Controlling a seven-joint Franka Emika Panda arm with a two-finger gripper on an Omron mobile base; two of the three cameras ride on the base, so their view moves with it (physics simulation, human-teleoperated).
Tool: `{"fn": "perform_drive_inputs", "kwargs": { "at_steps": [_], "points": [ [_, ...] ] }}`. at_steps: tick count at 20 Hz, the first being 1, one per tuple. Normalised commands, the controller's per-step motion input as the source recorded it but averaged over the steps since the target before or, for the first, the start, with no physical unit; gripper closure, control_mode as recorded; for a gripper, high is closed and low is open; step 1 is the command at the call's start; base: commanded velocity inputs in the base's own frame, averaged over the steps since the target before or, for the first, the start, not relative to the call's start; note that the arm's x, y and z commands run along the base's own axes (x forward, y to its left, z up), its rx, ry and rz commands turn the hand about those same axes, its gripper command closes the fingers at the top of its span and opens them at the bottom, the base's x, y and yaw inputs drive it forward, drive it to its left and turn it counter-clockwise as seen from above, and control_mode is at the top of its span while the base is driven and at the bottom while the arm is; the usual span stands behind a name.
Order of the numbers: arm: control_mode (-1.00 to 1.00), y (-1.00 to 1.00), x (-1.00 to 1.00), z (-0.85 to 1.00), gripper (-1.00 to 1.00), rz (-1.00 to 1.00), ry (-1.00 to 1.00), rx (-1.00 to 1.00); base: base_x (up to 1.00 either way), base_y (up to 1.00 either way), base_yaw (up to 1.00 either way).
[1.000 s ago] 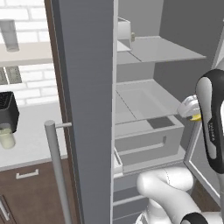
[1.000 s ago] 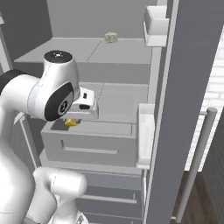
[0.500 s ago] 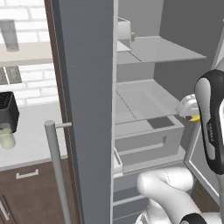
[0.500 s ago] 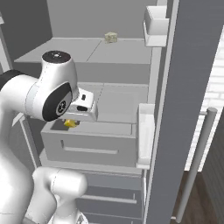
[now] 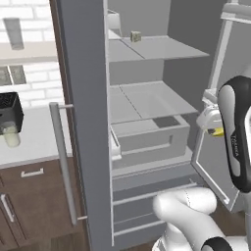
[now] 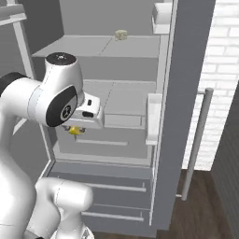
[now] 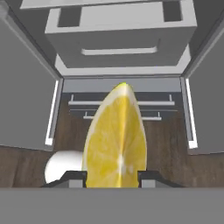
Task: Grab a lemon wedge from the fridge and one ice cube from the ice bowl, and put them in the glass of lemonade.
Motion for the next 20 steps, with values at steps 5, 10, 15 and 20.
{"fn": "perform_drive_inputs", "kwargs": {
  "at_steps": [5,10,15,20],
  "points": [
    [1.0,0.0,0.0,0.0,1.0,0.0,0.0,0.0,-1.0,-0.31,-0.04],
    [1.0,0.0,0.0,0.0,1.0,0.0,0.0,0.0,-1.0,-0.19,0.11],
    [1.0,0.0,0.0,0.0,1.0,0.0,0.0,0.0,-0.22,0.11,0.86],
    [1.0,0.0,0.0,0.0,1.0,0.0,0.0,0.0,0.16,0.11,0.97]
  ]
}}
